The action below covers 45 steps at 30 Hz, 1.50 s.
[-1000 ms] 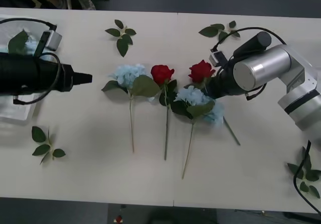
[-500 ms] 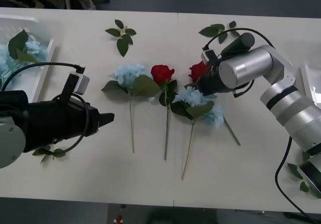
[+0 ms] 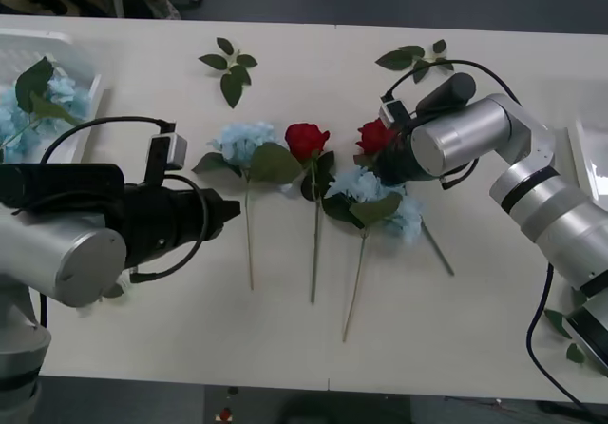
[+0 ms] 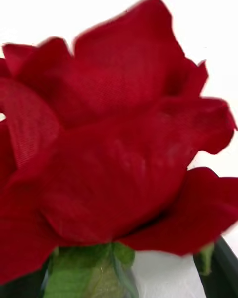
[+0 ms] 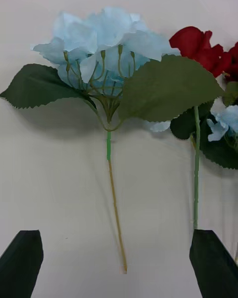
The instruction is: Put the red flowers into the right box and the blue flowers into the left box
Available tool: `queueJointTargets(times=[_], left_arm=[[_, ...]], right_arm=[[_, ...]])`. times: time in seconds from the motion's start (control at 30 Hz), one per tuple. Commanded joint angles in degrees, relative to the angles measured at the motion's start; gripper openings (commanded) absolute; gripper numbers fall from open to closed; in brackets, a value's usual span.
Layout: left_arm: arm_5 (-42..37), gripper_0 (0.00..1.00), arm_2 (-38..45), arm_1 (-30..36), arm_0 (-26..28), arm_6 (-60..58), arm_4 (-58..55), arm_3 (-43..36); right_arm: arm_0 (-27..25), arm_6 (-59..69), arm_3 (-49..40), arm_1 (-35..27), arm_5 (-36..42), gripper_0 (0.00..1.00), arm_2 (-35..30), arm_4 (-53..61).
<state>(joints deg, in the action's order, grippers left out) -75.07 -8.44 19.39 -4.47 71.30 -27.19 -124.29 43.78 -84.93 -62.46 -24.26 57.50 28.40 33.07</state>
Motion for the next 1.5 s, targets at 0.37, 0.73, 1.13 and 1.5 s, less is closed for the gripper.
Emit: queueJointTargets(times=[0.37, 0.73, 1.13, 1.5], left_arm=[[1.95, 0.86, -5.27, 1.79, -10.82, -1.86, 0.82, 13.63], [1.95, 0.86, -12.74, 2.32, -16.54, -2.04, 0.82, 23.48], [0.54, 0.83, -17.66, 2.32, -19.09, -2.57, 0.21, 26.82], [0.36, 0.83, -18.19, 2.05, -21.02, -2.92, 0.91, 30.60]], right_arm=[[2.80, -1.91, 1.37, 0.53, -0.72, 0.00, 0.43, 0.77], [3.68, -1.91, 1.20, 0.01, 0.07, 0.00, -0.63, 1.38], [3.60, -1.56, -8.73, -6.76, 10.70, 0.00, -9.86, 6.48], [0.08, -3.14, -16.91, -17.31, 19.32, 0.00, -20.76, 13.16]])
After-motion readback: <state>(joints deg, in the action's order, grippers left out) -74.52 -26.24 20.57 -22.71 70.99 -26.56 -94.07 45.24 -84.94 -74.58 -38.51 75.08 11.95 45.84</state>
